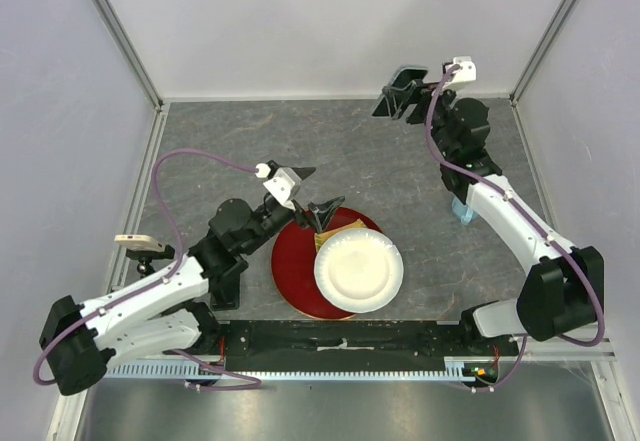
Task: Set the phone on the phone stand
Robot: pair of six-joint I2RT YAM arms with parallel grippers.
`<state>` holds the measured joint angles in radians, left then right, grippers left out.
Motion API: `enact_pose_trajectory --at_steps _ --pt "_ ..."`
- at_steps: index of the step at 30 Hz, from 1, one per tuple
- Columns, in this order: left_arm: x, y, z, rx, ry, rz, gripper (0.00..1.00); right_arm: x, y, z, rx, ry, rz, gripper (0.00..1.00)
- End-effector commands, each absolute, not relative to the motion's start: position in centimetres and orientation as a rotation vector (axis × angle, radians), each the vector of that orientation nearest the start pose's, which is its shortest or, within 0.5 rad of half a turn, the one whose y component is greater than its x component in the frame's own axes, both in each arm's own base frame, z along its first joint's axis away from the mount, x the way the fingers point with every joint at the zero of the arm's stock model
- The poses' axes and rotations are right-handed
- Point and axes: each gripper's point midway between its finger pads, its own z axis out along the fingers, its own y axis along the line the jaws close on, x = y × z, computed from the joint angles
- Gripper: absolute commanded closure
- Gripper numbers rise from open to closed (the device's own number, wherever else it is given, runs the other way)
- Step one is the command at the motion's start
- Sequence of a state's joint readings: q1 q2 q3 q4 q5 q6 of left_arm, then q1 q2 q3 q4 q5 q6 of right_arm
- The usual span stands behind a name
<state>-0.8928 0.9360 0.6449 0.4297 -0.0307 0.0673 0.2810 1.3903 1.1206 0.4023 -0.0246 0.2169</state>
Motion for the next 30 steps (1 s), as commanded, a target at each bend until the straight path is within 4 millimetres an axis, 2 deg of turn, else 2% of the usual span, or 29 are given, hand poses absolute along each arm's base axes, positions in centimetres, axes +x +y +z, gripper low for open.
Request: enact_pose_trajectory --at_steps 1,2,3,5,6,9,12,15,19,23,30 --pt "23.0 -29.5 35.4 0.537 1.081 -0.873 0.04 42.9 17.4 39.5 0.052 1.356 0.751 1.00" --pt "23.0 -29.5 36.0 0.530 1.013 -0.865 0.04 42.4 18.0 39.4 0.060 1.359 0.801 1.00" --pt "23.4 -29.7 35.9 0.566 0.978 -0.809 0.04 41.6 19.0 39.1 0.045 1.370 0.848 1.00" --pt "24.2 -30.8 34.9 0.623 0.936 -0.751 0.04 40.7 19.9 39.0 0.041 1.367 0.922 1.00" --pt "24.7 -30.7 34.6 0.660 0.908 -0.695 0.04 40.0 20.1 39.0 0.036 1.351 0.950 1.00" --pt "26.0 -31.3 33.9 0.708 0.881 -0.684 0.04 38.6 20.7 38.6 0.030 1.336 1.033 1.00" --pt "27.1 -31.7 34.1 0.721 0.857 -0.655 0.03 37.2 21.2 38.4 0.047 1.304 1.121 1.00" --pt "28.2 -32.0 34.3 0.741 0.850 -0.589 0.03 36.7 21.2 38.4 0.045 1.298 1.134 1.00" --pt "29.4 -31.1 34.5 0.694 0.858 -0.531 0.03 36.3 21.3 38.5 0.039 1.295 1.142 1.00" --pt "30.7 -31.8 34.1 0.711 0.883 -0.526 0.05 35.5 21.7 39.3 0.022 1.273 1.169 1.00" --pt "32.9 -31.9 34.9 0.640 0.884 -0.505 0.07 34.5 22.1 40.4 0.015 1.256 1.198 1.00"
